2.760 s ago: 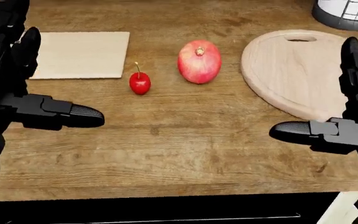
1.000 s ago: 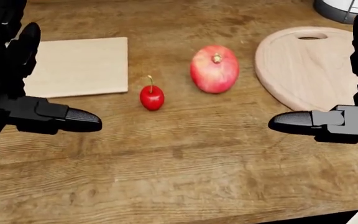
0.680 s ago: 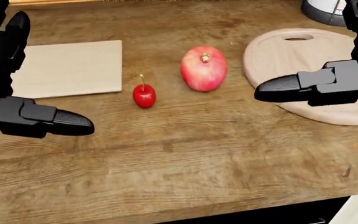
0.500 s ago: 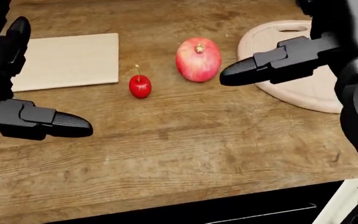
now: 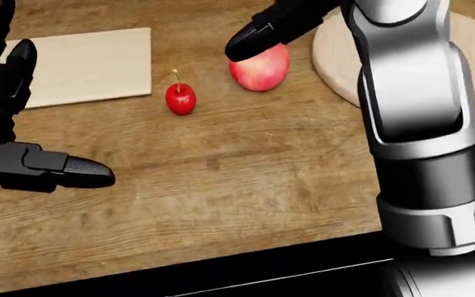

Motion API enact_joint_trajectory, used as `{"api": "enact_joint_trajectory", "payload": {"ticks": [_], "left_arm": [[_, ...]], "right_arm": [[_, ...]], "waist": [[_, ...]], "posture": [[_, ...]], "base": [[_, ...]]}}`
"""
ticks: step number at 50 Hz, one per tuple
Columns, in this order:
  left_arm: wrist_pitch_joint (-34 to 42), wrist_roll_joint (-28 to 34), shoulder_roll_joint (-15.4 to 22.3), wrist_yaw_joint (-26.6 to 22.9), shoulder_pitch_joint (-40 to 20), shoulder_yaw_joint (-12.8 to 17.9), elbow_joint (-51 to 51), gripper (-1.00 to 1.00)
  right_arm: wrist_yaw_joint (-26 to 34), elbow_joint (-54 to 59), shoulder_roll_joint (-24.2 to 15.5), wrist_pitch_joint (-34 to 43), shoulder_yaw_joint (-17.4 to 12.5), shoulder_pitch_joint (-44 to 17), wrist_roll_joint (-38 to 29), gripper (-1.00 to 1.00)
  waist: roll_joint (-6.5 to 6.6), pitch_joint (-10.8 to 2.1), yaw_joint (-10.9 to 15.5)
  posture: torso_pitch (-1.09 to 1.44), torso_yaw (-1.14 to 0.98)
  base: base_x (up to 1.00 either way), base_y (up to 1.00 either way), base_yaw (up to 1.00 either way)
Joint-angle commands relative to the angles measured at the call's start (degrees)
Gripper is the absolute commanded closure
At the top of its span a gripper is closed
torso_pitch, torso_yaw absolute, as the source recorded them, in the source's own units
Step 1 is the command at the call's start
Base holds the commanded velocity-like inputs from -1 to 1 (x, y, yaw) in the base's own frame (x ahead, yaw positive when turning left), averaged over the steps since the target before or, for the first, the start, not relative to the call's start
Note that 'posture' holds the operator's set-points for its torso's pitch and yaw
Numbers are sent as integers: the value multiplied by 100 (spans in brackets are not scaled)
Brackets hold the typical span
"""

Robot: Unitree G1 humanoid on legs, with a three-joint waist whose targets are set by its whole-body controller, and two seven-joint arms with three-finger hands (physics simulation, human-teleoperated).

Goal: Place the cherry and the pomegranate on separate cutting boards.

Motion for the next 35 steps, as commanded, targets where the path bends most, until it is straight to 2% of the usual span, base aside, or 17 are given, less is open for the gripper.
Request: {"api": "enact_joint_trajectory", "payload": {"ticks": [1, 10, 16, 25, 35], "left_arm": [[-189, -23, 68, 7, -135, 71, -210, -100], [-74, -89, 134, 58, -217, 99, -261, -100], [-6, -135, 174, 68, -259, 143, -295, -100], [-34, -202, 219, 109, -264, 179, -267, -100], [-13, -231, 223, 145, -244, 179, -310, -100]], "right_arm": [[3, 82, -25, -437, -108, -292, -212, -100], [238, 1066, -39, -1543, -12, -378, -928, -100], [348, 1522, 63, -1866, -64, -458, -1084, -100], [390, 2059, 164, -2078, -18, -652, -1186, -100], [1041, 1917, 295, -2143, 155, -510, -1629, -100]], "waist": [[26, -163, -6], [36, -185, 2], [53, -194, -9], [61, -173, -26], [59, -141, -39]], "posture": [[0, 0], [0, 0], [0, 0], [0, 0], [0, 0]], "base": [[0, 0, 0], [0, 0, 0], [0, 0, 0], [0, 0, 0], [0, 0, 0]]}}
